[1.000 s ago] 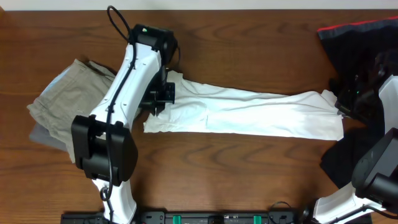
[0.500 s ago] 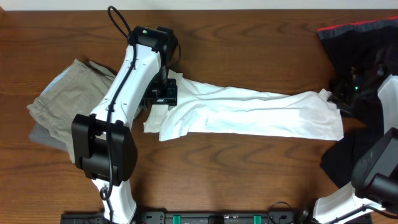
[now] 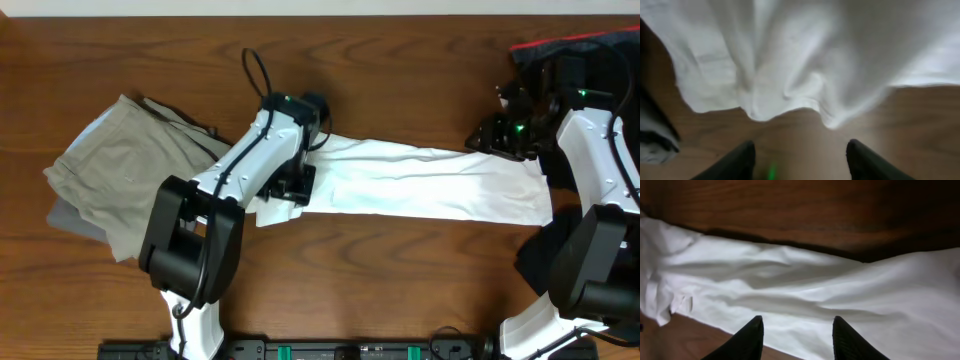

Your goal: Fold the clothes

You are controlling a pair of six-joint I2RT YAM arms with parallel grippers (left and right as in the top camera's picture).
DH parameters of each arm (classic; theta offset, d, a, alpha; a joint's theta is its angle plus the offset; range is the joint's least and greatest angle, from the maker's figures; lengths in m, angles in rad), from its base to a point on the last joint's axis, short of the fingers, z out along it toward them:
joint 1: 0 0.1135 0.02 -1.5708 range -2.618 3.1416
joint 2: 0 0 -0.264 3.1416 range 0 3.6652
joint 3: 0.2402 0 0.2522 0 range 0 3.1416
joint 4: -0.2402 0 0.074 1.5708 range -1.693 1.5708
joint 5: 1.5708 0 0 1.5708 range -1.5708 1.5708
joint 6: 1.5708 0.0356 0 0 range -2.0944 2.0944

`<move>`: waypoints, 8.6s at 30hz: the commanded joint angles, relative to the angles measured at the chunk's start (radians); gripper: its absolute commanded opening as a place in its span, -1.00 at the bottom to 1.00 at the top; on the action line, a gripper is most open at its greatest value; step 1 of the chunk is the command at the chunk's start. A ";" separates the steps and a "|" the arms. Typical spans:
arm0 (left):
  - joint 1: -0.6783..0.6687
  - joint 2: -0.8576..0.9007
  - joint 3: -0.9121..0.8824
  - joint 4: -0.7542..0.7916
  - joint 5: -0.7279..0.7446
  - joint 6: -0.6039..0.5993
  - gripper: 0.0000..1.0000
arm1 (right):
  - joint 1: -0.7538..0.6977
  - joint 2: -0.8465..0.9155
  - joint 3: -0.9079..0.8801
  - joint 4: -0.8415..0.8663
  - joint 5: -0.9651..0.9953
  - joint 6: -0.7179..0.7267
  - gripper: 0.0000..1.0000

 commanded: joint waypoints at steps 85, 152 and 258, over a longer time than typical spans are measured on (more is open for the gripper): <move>0.144 -0.185 -0.098 0.381 0.056 0.034 0.15 | -0.005 -0.012 0.006 0.003 0.027 0.043 -0.01; 0.187 -0.114 -0.097 0.581 0.407 0.042 0.72 | -0.032 -0.012 0.006 0.009 0.180 0.097 0.16; 0.200 -0.210 0.001 0.317 0.333 0.177 0.93 | -0.488 0.238 -0.014 0.084 0.007 -0.235 0.22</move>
